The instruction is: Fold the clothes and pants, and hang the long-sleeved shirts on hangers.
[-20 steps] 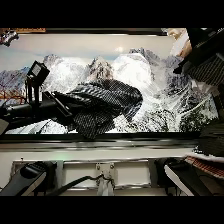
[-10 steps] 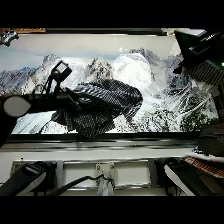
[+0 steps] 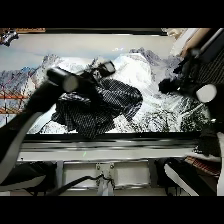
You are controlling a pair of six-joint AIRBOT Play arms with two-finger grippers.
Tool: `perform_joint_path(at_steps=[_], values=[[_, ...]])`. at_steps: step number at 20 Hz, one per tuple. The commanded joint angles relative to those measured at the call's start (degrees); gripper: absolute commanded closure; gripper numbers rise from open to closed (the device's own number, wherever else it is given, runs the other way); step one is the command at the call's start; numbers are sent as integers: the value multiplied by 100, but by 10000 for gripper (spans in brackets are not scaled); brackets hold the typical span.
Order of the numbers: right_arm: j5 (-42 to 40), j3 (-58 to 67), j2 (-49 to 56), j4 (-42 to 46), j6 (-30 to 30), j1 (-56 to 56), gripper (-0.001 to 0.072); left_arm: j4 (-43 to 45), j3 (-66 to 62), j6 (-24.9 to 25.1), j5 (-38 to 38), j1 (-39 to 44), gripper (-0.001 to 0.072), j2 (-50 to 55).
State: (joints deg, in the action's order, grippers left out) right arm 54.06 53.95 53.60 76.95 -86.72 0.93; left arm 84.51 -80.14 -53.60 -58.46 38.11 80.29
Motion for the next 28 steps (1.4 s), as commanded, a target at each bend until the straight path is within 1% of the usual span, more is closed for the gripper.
perform_joint_path(at_steps=[1,5,7,10,12,13,14,15,16,17,19,22,26,28], values=[[-170,-957,-28,-111,-245,-15,306,852,-208,7,597,684,39,822],[-240,-1250,-208,26,-243,-17,305,785,-208,-74,848,837,39,1403],[-275,-1252,-245,155,-245,-31,305,758,-208,-256,988,754,39,1565],[-387,-1259,-240,155,-262,-70,305,225,-210,-254,1117,597,40,1681],[-535,-1259,-240,149,-302,-70,306,118,-210,-254,1093,525,42,1773],[-577,-1257,-240,149,-343,-70,306,55,-210,-254,1093,474,55,1818],[-586,-1257,-240,149,-385,-70,306,-52,-210,-254,1095,424,113,1860],[-579,-1259,-240,149,-387,-70,306,-149,-210,-258,1099,356,313,1888],[-564,-1259,-240,149,-389,-70,306,-260,-210,-260,1091,256,652,1893],[-551,-1259,-240,149,-387,-70,306,-448,-227,-330,1021,140,697,1851],[-533,-1259,-240,153,-387,-70,306,-636,-284,-627,984,-57,697,1565],[-516,-1259,-240,177,-387,-70,306,-280,-555,-643,988,-293,698,743],[-527,-1320,-236,125,-387,-68,306,-267,-640,-640,1001,-474,698,-588],[-527,-1462,-236,-238,-358,-50,305,-269,-640,-640,1034,-474,698,-1054]])
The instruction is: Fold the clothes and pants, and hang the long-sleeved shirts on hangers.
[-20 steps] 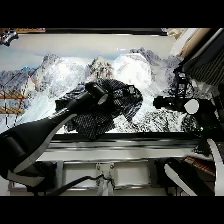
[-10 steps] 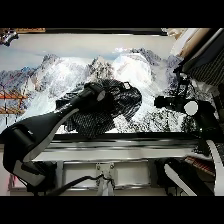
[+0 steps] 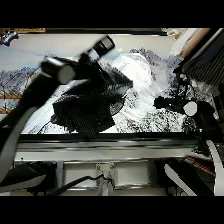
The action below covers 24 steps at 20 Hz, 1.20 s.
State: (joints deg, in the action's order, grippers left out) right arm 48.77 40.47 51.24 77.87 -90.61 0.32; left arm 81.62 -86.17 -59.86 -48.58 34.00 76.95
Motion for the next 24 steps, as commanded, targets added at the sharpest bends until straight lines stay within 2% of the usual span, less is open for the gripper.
perform_joint_path(at_steps=[1,3,4,9,11,12,13,19,20,21,23,24], values=[[2,-208,0,-734,181,11,305,20,-37,-17,50,-63,698,-879],[-59,-400,0,-1676,616,229,305,20,-37,-17,50,-63,697,-1082],[-157,-470,0,-1954,649,492,306,20,-37,-17,52,-63,698,-1128],[-1412,-643,205,-2074,269,2050,286,17,-37,-20,44,-42,698,-1281],[-1814,-643,494,-2149,52,2227,278,20,-37,-20,50,-42,697,-1414],[-2009,-643,667,-2339,70,2264,216,17,-37,-20,59,-42,698,-1467],[-2203,-640,833,-2538,149,2308,208,20,-37,-20,61,-42,697,-1502],[-3257,-76,2022,-2924,321,2612,212,15,-37,-197,61,-42,698,-1526],[-3289,136,2273,-2924,321,2616,231,20,-37,-195,61,-42,698,-1526],[-3283,365,2527,-2922,321,2616,290,20,-37,-192,61,-42,697,-1528],[-3077,815,2907,-2918,328,2616,595,31,-37,-190,68,-48,698,-1528],[-2802,1005,2953,-2920,382,2616,683,140,-37,-192,98,-50,698,-1526]])
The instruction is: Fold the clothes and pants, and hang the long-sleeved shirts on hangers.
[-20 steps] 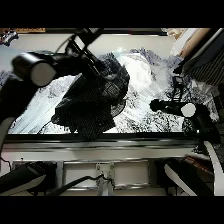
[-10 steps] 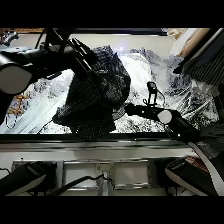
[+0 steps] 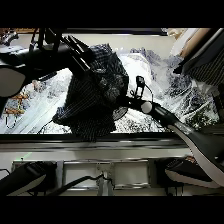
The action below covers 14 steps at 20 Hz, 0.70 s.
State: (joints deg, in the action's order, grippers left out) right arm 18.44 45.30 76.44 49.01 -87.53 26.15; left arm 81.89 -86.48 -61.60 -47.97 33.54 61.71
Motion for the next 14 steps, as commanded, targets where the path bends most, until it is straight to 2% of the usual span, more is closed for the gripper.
perform_joint_path(at_steps=[1,3,4,6,7,11,14], values=[[643,686,363,-31,229,33,684,321,-7,-17,92,-7,697,4],[1980,962,-48,-22,1023,33,684,772,-7,-111,262,-63,698,7],[2828,1027,-409,-7,1510,33,684,870,-9,-407,369,-131,698,-28],[4098,1040,-1338,337,1639,33,684,876,-9,-999,586,-168,698,-229],[4400,1040,-1926,597,1510,31,683,850,-9,-1043,726,-136,698,-358],[4258,1412,-4129,1753,1161,-184,684,855,-9,-1043,1508,243,698,-898],[4190,2483,-4503,2833,1047,-396,684,761,-7,-1045,1700,304,698,-855]])
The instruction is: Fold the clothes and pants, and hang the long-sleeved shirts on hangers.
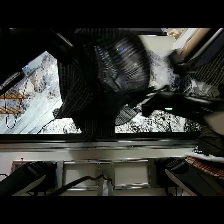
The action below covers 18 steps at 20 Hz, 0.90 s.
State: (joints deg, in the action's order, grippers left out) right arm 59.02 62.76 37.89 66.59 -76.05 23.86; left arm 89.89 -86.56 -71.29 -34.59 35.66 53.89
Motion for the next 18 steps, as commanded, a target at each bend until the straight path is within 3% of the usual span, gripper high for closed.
perform_joint_path(at_steps=[1,6,9,13,16,18], values=[[127,1139,-544,1237,35,-251,687,-214,2,-76,380,92,698,-31],[144,3397,850,1316,1025,-573,687,-321,0,-203,1250,109,700,-70],[332,4865,2214,970,1279,-573,688,179,2,-363,1062,-96,700,-24],[968,5825,3947,-739,1274,-570,688,1045,4,-1845,-234,-1220,699,396],[1725,5066,4516,-1886,1246,-553,688,1034,22,-2358,-1668,-2177,699,881],[2144,4721,4780,-1945,1182,-511,688,815,92,-2409,-2269,-2514,698,1182]])
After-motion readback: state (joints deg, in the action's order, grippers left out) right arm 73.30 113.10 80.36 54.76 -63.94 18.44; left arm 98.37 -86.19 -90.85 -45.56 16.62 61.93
